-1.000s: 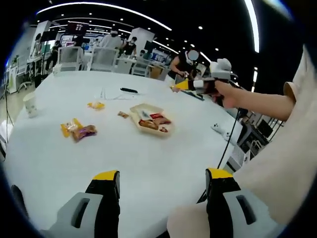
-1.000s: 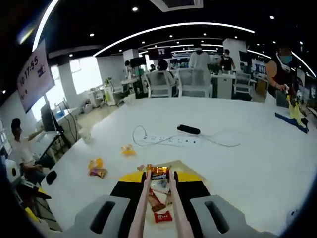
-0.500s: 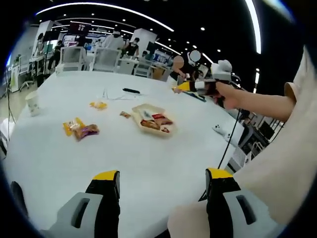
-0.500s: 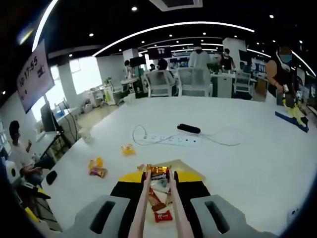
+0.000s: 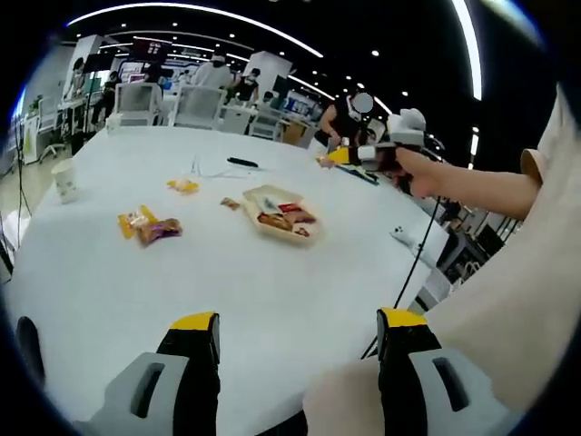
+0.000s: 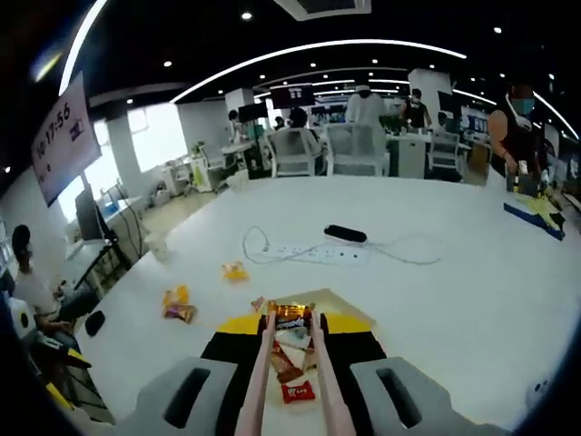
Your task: Place the target food into the container with the food tongs after gripping and lifting it, then release it inside without dropping or visibly crushing the food.
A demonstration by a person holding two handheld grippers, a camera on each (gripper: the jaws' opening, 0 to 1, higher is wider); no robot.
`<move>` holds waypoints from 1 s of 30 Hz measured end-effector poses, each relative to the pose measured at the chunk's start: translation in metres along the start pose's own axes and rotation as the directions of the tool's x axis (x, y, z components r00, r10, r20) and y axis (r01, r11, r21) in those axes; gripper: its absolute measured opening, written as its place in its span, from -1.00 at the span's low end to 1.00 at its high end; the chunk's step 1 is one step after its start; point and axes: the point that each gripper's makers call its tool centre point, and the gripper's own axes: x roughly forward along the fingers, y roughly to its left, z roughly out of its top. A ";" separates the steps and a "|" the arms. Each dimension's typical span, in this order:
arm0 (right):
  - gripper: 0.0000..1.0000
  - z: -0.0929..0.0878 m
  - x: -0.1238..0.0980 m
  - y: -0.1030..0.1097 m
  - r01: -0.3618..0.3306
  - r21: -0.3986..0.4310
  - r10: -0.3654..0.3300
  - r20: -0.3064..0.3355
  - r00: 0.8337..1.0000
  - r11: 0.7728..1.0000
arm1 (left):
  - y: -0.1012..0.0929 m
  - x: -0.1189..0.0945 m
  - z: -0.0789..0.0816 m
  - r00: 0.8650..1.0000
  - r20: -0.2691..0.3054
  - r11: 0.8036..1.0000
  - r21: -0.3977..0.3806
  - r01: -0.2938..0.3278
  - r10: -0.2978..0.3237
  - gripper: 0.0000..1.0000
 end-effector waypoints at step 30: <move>-0.48 -0.020 0.020 0.014 -0.005 0.005 0.005 -0.039 0.999 1.000 | 0.008 -0.022 -0.012 0.998 0.019 0.997 -0.040 -0.065 0.065 0.39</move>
